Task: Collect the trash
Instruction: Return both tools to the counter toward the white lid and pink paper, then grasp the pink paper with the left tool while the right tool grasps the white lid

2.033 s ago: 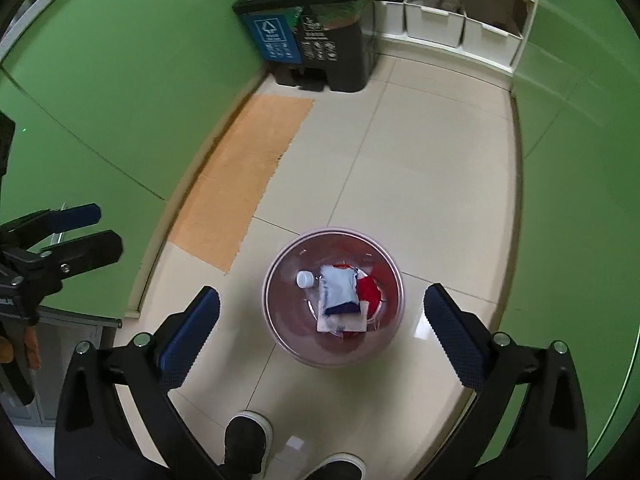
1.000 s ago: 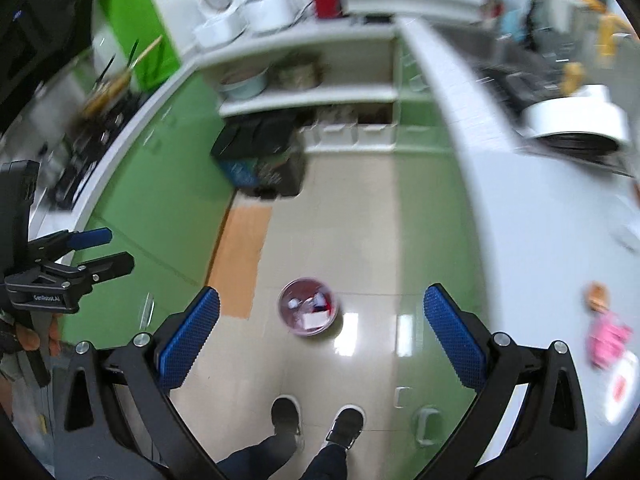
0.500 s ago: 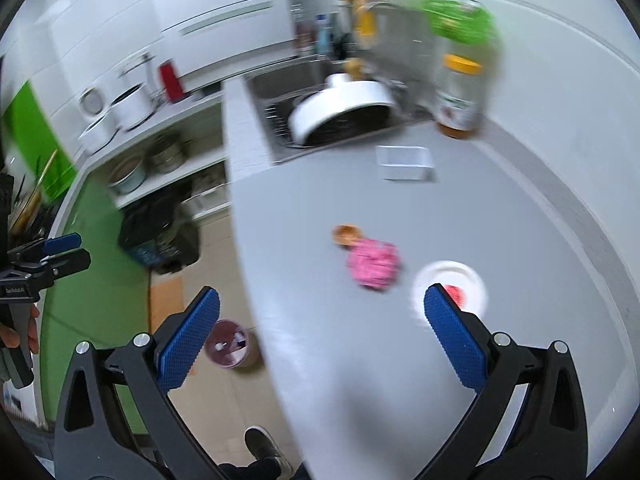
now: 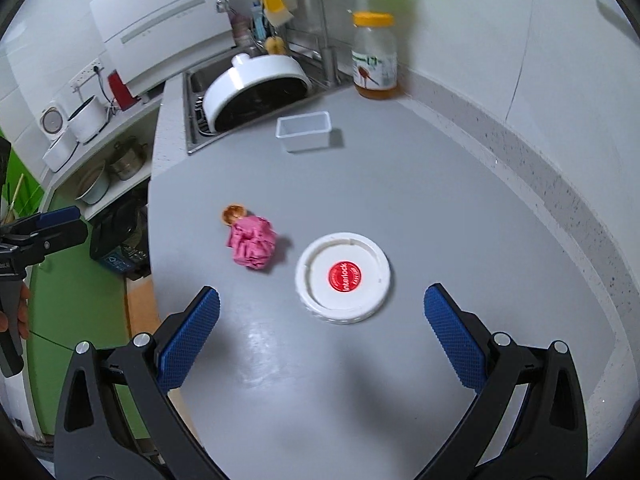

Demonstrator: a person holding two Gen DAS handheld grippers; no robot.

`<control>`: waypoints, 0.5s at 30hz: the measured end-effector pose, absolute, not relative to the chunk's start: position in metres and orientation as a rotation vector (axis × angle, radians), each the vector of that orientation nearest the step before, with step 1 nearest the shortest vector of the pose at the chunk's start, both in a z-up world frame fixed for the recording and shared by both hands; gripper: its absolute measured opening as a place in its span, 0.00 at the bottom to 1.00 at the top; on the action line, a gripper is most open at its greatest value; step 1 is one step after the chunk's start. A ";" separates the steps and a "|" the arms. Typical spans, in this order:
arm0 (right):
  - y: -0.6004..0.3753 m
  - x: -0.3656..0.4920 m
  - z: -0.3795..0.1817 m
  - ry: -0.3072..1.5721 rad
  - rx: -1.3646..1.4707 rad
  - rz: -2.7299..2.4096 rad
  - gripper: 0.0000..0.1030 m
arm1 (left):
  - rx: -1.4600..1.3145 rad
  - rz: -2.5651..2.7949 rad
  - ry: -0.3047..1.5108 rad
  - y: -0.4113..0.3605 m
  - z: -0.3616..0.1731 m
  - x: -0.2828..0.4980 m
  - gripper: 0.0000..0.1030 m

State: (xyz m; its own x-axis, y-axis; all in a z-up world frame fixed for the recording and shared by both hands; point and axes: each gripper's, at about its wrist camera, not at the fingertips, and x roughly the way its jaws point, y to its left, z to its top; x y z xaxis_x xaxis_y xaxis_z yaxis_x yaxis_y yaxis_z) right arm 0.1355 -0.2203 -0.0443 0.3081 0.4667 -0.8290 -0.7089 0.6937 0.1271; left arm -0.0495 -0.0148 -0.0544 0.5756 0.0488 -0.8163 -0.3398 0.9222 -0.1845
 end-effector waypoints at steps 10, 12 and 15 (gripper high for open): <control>-0.206 0.173 -0.099 1.089 -0.317 0.741 0.97 | -0.343 0.185 1.017 -0.008 -0.093 -0.004 0.94; -0.204 0.179 -0.110 1.113 -0.311 0.730 0.97 | -0.347 0.179 1.032 -0.006 -0.101 0.001 0.94; -0.196 0.185 -0.120 1.134 -0.318 0.733 0.97 | -0.360 0.174 1.055 -0.003 -0.113 0.006 0.94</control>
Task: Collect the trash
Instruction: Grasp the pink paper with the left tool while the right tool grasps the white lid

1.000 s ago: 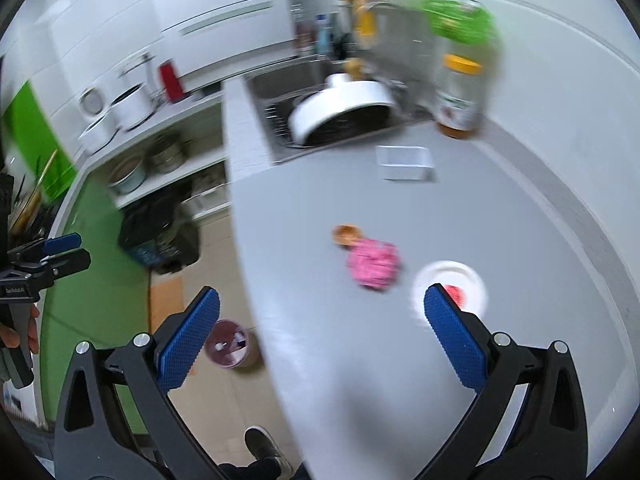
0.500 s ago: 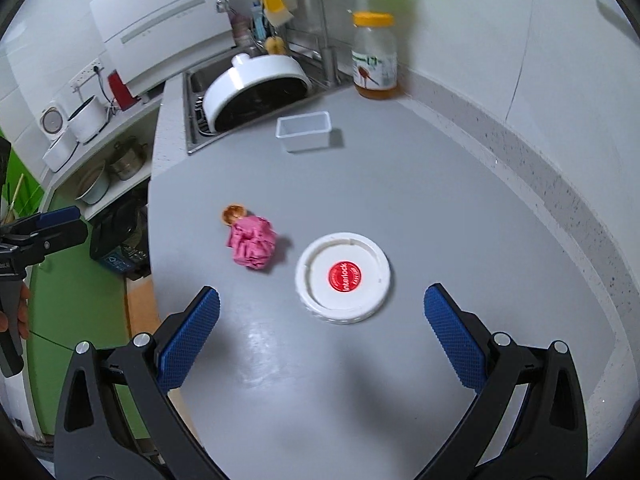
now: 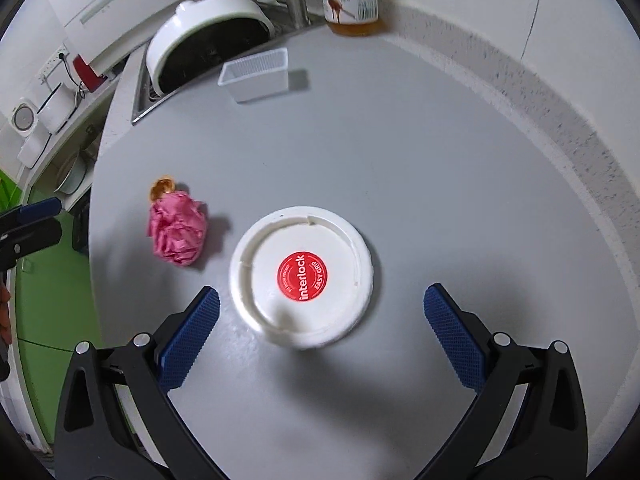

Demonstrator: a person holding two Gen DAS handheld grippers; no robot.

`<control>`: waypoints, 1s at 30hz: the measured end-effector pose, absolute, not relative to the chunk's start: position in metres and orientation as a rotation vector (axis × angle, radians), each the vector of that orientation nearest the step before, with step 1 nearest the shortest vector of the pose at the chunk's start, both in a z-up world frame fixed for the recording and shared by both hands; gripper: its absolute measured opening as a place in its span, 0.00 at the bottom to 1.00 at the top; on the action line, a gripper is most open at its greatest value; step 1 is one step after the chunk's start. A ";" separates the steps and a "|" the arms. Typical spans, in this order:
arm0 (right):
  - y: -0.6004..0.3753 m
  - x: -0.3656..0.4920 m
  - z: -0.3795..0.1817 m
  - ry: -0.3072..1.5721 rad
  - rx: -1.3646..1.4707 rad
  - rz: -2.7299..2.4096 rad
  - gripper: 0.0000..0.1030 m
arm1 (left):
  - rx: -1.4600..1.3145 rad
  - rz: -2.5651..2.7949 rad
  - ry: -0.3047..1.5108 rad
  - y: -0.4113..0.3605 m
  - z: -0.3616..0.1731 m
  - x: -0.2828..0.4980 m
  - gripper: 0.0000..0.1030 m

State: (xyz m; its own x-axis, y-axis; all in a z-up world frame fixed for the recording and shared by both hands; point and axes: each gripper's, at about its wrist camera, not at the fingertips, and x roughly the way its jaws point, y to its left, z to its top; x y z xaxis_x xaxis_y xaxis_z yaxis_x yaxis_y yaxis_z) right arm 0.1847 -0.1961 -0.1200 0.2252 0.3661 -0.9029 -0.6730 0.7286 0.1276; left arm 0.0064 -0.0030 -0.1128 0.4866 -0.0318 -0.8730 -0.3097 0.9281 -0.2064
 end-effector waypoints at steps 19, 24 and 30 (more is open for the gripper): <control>-0.161 0.188 -0.147 1.152 -0.407 0.756 0.92 | -0.402 0.172 1.099 0.016 -0.136 0.022 0.94; -0.164 0.189 -0.137 1.144 -0.389 0.765 0.92 | -0.394 0.156 1.095 0.010 -0.133 0.025 0.94; -0.182 0.195 -0.119 1.136 -0.356 0.746 0.92 | -0.385 0.113 1.095 -0.004 -0.130 0.040 0.94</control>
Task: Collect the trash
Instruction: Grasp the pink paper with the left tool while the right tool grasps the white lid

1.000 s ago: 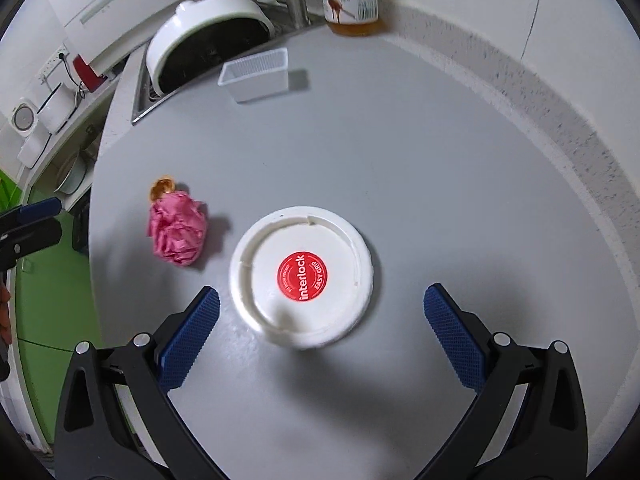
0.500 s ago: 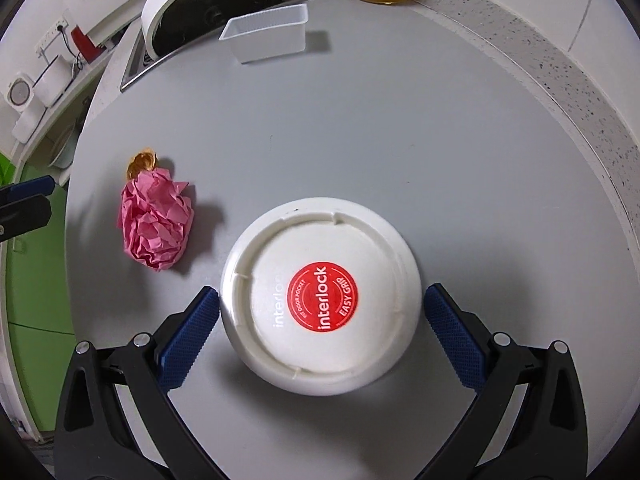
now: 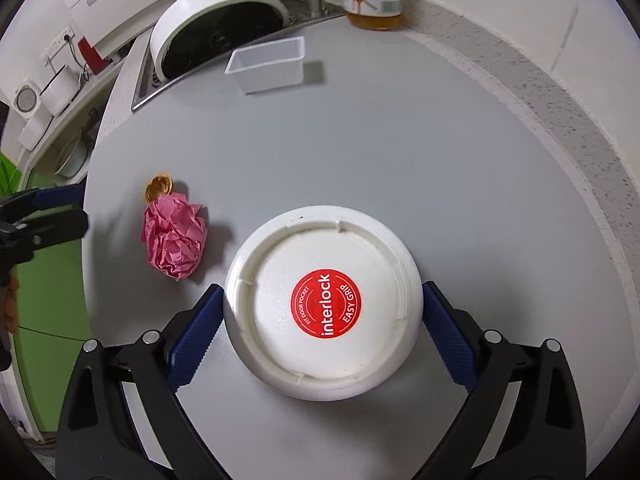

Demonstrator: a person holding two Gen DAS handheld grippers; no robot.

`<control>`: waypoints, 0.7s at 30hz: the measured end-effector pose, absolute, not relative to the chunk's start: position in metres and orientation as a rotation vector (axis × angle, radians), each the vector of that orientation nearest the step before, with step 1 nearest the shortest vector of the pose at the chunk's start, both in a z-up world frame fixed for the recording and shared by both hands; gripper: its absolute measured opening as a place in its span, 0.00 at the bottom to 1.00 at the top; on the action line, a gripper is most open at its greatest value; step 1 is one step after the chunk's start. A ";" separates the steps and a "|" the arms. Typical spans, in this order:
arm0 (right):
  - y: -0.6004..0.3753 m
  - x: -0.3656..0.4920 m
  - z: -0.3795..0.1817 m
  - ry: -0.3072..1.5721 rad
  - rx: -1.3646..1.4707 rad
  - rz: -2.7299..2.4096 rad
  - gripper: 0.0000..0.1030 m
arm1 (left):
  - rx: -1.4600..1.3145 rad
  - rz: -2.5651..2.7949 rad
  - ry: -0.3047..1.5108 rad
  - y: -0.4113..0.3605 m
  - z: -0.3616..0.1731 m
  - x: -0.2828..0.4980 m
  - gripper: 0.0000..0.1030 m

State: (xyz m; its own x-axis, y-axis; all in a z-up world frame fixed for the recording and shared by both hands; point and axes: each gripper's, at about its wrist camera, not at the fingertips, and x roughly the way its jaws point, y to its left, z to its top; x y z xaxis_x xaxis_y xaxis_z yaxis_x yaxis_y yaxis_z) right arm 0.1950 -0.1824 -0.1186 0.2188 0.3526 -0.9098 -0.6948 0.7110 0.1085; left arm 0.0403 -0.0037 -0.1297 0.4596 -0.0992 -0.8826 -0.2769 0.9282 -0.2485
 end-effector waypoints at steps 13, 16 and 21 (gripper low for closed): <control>-0.231 0.205 -0.116 1.145 -0.284 0.693 0.92 | -0.467 0.044 1.160 -0.042 -0.166 0.077 0.79; -0.235 0.207 -0.114 1.140 -0.281 0.695 0.92 | -0.467 0.047 1.175 -0.046 -0.173 0.083 0.46; -0.238 0.208 -0.107 1.120 -0.279 0.708 0.92 | -0.453 0.047 1.159 -0.050 -0.169 0.085 0.38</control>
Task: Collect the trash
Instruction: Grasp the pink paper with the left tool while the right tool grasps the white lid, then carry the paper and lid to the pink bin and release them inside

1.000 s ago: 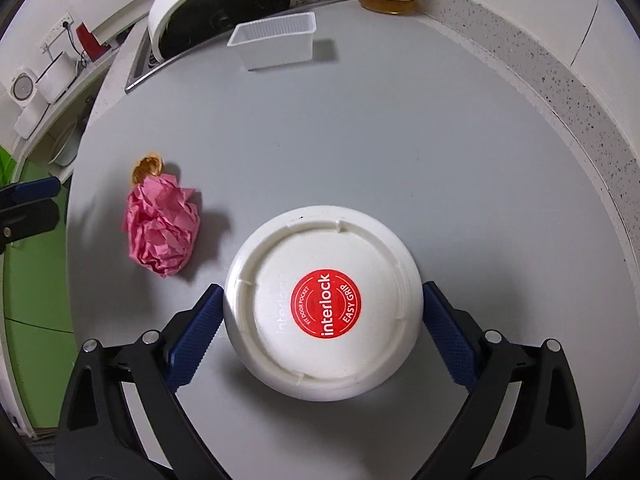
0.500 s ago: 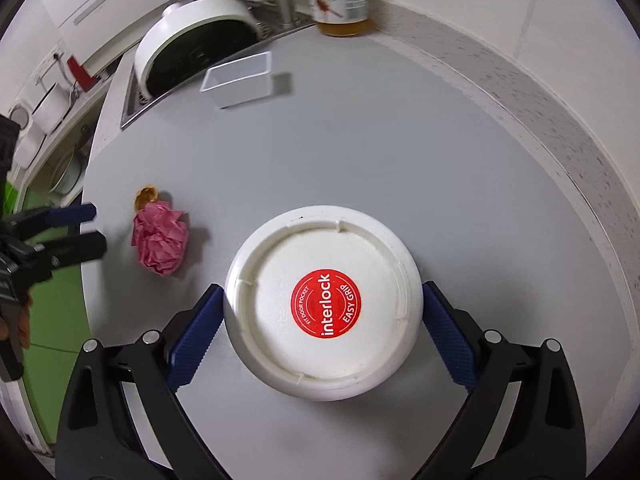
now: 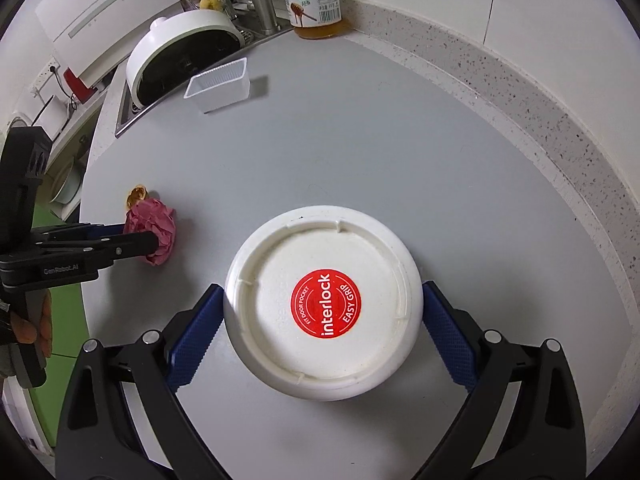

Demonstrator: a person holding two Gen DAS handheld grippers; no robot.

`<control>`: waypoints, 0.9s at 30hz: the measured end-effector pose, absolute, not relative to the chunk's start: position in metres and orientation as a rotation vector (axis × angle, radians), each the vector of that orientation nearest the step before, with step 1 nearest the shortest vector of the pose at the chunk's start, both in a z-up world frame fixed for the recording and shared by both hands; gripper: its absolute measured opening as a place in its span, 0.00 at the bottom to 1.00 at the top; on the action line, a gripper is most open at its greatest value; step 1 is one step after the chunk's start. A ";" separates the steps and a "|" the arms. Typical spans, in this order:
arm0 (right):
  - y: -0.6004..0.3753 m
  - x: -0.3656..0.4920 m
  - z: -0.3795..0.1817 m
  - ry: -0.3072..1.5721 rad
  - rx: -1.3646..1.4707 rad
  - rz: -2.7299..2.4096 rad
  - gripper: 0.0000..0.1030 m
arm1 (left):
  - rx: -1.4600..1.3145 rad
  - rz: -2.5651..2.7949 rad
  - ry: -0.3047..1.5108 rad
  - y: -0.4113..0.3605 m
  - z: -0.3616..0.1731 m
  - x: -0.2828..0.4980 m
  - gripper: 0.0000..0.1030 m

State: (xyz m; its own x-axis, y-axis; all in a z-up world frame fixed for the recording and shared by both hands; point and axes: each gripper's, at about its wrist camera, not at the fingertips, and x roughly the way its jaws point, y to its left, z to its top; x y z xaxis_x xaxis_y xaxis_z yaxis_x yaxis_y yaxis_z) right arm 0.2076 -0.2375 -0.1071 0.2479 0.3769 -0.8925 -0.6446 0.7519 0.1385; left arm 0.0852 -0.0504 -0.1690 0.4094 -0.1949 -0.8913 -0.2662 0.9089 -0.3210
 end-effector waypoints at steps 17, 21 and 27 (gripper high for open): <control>-0.192 0.160 -0.033 0.959 -0.345 0.915 0.92 | -0.412 0.171 0.983 -0.040 -0.072 -0.010 0.38; -0.150 0.122 -0.018 0.920 -0.386 1.039 0.92 | -0.426 0.282 0.939 -0.015 -0.052 -0.065 0.38; -0.072 0.038 -0.007 0.868 -0.463 1.263 0.92 | -0.512 0.493 0.879 0.028 -0.038 -0.180 0.38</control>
